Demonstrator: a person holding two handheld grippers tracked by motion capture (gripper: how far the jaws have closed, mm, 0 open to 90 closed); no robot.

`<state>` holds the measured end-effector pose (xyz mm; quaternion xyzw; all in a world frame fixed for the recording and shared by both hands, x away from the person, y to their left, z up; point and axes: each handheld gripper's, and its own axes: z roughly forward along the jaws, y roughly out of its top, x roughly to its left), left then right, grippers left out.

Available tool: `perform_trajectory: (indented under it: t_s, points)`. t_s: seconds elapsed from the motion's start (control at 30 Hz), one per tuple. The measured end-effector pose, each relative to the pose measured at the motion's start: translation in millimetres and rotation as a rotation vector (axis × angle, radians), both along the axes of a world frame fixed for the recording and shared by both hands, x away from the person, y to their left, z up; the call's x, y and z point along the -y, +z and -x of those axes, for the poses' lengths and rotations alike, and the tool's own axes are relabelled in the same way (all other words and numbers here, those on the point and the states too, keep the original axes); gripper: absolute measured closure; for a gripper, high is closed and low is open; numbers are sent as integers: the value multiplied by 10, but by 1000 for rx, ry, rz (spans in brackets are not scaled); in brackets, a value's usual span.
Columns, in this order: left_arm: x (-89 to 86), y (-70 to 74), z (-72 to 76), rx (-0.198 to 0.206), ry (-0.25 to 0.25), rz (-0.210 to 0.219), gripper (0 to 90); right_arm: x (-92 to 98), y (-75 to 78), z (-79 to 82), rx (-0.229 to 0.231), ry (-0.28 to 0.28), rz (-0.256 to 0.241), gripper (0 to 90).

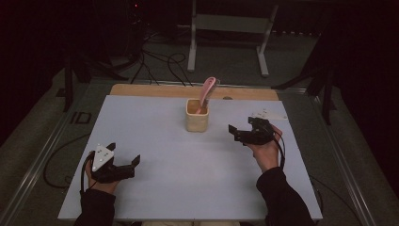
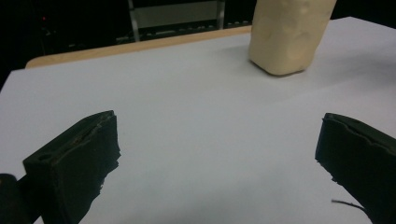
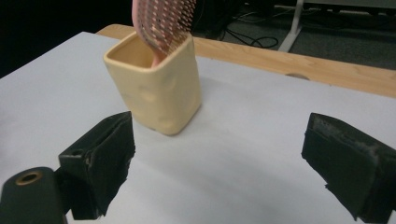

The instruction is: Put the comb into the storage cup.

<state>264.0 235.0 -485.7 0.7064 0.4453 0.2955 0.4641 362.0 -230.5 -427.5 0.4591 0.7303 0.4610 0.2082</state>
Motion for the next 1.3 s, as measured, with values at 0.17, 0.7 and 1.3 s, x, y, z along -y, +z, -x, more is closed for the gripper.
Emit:
perform_trajectory:
  t_s: [0.17,0.7,1.3]
  points:
    - [19,53,-2,16,6,-32,0,72,-18,136,25,2,52,94]
    - [-80,177,-6,36,3,-11,0,345,-193,653,131,-20,123,95]
    - [-174,213,71,76,-24,-17,0,522,-422,1013,216,-59,37,95]
